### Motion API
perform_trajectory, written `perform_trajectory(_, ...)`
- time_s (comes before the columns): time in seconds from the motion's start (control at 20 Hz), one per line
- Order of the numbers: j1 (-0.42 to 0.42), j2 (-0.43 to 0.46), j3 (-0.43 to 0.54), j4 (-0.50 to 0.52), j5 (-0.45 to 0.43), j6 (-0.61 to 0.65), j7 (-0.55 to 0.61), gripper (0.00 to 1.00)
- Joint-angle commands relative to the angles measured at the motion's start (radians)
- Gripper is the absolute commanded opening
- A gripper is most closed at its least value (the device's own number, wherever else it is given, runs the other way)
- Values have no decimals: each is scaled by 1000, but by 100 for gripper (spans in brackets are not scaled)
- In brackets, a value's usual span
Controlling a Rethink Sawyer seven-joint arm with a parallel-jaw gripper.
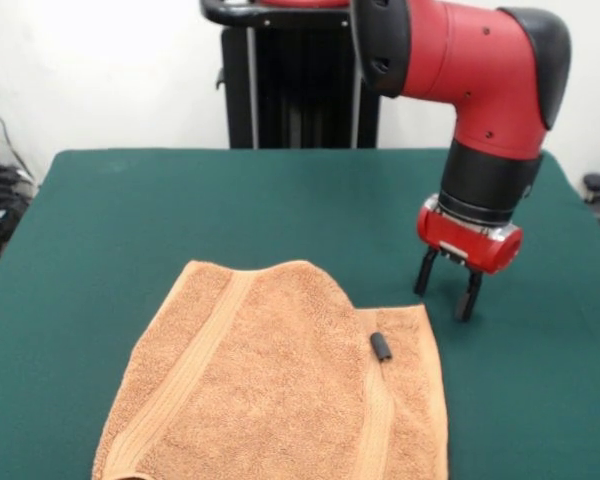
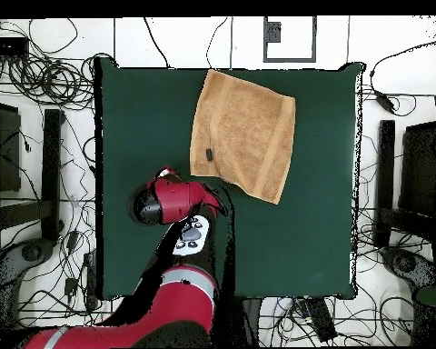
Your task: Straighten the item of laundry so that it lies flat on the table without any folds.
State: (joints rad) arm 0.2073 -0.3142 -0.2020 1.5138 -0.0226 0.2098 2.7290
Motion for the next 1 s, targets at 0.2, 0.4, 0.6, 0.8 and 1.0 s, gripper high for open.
perform_trajectory(0.2,14,51,8,50,23,94,83,100)
perform_trajectory(0.4,17,97,-68,-40,-3,131,49,100)
perform_trajectory(0.6,-25,147,-91,-114,-35,91,1,100)
perform_trajectory(0.8,-50,200,-87,-176,-31,32,2,100)
perform_trajectory(1.0,-55,223,-74,-203,-24,25,13,100)
